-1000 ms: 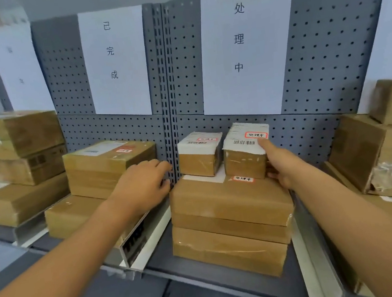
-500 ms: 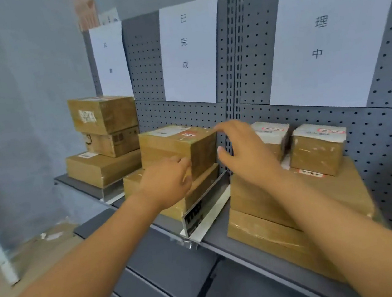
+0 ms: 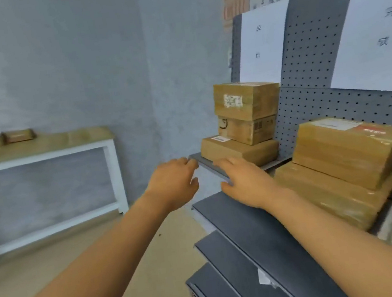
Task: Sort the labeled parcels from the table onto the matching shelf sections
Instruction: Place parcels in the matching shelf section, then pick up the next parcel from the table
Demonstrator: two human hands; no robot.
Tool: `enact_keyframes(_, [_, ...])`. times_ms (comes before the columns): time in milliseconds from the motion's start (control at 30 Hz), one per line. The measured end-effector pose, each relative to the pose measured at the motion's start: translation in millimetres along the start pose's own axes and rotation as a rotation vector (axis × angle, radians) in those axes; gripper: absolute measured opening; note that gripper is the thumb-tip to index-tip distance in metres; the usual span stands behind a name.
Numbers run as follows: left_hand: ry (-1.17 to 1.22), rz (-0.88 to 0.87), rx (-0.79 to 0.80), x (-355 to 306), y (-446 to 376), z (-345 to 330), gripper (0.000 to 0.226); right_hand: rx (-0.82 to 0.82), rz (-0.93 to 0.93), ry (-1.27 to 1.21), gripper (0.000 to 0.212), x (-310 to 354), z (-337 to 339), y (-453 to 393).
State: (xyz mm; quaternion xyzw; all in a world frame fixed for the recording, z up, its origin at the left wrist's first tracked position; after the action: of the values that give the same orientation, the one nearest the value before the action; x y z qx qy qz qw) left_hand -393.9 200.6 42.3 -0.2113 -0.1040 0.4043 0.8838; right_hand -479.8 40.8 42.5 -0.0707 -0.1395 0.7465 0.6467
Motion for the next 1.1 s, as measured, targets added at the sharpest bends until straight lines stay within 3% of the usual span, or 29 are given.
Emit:
enact_keyframes(400, [-0.105, 0.341, 0.153, 269.9, 40.6, -64.4, 0.036, 0.07, 0.268, -0.143, 0.054, 140.5, -140.8, -230.0])
enact_keyframes(700, [-0.238, 0.493, 0.213, 439.8, -23.5, -115.7, 0.034, 0.153, 0.387, -0.193, 0.055, 180.6, -236.6, -419.4])
enact_keyframes(1100, [-0.363, 0.728, 0.197, 697.9, -43.6, -120.4, 0.034, 0.129, 0.665, -0.142, 0.052, 318.1, -313.0, -661.6])
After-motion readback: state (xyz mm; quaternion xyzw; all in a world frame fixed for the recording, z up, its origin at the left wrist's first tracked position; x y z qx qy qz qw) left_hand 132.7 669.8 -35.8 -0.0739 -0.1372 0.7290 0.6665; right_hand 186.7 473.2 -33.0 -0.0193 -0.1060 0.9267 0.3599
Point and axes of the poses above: each hand's wrist, its own y-axis away from the middle knuckle, its own z-axis out of the back of the hand, x = y × z, the point moved 2 cm from there along -y, towards the middle knuckle, and after that the axes turned 9 degrees about z, right-handed, at the moved point
